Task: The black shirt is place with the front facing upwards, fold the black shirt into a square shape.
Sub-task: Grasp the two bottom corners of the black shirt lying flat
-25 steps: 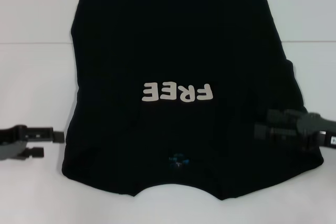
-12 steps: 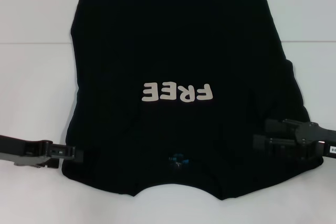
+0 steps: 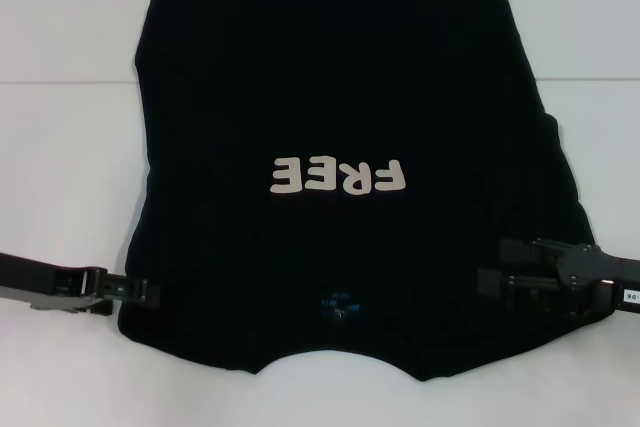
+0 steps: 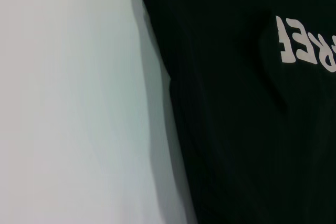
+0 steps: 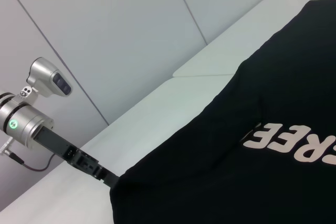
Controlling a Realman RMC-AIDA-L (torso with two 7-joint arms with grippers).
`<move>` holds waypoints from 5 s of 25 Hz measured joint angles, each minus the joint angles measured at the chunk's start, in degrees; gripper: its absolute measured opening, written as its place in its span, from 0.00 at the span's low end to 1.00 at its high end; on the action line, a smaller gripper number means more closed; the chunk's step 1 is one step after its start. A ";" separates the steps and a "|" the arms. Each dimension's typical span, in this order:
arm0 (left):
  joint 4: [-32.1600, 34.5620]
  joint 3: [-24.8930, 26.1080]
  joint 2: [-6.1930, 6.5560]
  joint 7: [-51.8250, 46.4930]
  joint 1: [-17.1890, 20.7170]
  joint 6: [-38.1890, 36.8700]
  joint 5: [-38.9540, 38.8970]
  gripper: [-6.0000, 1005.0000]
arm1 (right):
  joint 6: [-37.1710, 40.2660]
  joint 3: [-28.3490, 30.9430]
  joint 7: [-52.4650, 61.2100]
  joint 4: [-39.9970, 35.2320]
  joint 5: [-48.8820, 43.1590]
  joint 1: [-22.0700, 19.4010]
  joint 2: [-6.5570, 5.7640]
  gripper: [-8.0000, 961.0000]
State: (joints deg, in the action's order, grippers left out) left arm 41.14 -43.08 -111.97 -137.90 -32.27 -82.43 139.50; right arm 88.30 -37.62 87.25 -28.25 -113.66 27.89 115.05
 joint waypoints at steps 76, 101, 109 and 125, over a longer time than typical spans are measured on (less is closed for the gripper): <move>4.65 6.33 -1.98 2.27 -0.37 -4.53 1.12 0.06 | -2.20 0.00 52.39 -5.75 -33.76 11.33 -8.89 0.98; 4.65 6.35 -1.93 2.29 -0.36 -4.76 1.13 0.07 | -4.15 -0.79 52.14 -4.48 -34.61 13.00 -6.68 0.98; 4.65 6.35 -1.99 2.29 -0.33 -4.81 1.13 0.07 | -3.19 -0.78 51.45 -3.74 -34.19 13.75 -6.26 0.98; 4.65 6.35 -2.02 2.29 -0.39 -4.94 1.13 0.08 | -2.19 -1.37 51.62 -3.93 -34.36 15.28 -5.97 0.87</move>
State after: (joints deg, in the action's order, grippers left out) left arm 45.79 -36.74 -113.99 -135.61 -32.66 -87.37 140.62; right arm 86.11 -38.99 138.86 -32.18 -148.02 43.17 109.07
